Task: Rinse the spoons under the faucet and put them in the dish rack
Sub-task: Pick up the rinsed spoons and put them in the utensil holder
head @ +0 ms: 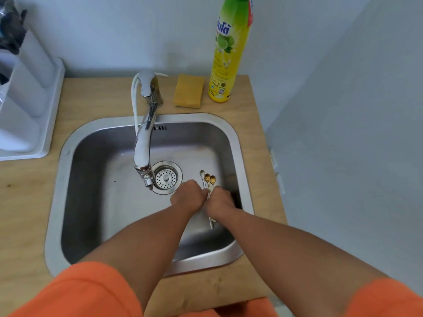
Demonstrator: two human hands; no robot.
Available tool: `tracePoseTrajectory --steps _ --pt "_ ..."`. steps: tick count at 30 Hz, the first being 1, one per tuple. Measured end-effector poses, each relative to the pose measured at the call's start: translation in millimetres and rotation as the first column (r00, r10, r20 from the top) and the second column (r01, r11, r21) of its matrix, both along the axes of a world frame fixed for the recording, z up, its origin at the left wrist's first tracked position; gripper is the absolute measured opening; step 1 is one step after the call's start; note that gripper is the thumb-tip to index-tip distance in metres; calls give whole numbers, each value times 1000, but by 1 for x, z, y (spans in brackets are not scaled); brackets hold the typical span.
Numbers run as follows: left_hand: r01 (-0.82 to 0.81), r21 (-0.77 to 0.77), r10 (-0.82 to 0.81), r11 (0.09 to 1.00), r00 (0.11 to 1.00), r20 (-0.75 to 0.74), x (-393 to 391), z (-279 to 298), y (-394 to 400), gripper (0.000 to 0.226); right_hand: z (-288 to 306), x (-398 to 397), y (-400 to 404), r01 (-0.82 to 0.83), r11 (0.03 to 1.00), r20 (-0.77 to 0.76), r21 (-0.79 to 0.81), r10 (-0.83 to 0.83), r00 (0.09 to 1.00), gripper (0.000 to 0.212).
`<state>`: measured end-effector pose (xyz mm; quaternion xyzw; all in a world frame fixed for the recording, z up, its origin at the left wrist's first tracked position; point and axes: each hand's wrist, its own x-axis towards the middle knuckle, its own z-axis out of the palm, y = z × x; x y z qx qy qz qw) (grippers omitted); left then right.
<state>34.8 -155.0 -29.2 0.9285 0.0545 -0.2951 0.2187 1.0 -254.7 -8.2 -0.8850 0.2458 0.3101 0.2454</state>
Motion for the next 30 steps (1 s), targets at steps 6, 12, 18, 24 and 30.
tracePoseTrajectory --steps 6,12,18,24,30 --pt "-32 69 33 997 999 -15 3 -4 -8 28 -7 5 -2 9 1000 4 -11 -9 1000 16" --pt "-37 89 40 995 999 -30 3 -6 -1 27 -13 8 2 -15 997 18 -74 17 1000 14" --pt "-61 32 64 998 992 -106 -3 -7 10 26 -11 15 2 -30 996 9 -89 31 999 1" --pt "-185 -57 176 981 976 -130 -11 -3 49 29 -9 16 8 -96 987 21 -131 99 995 16" --pt "-324 -97 318 941 945 -76 -1 23 113 31 -5 15 15 -234 960 37 -155 242 970 7"
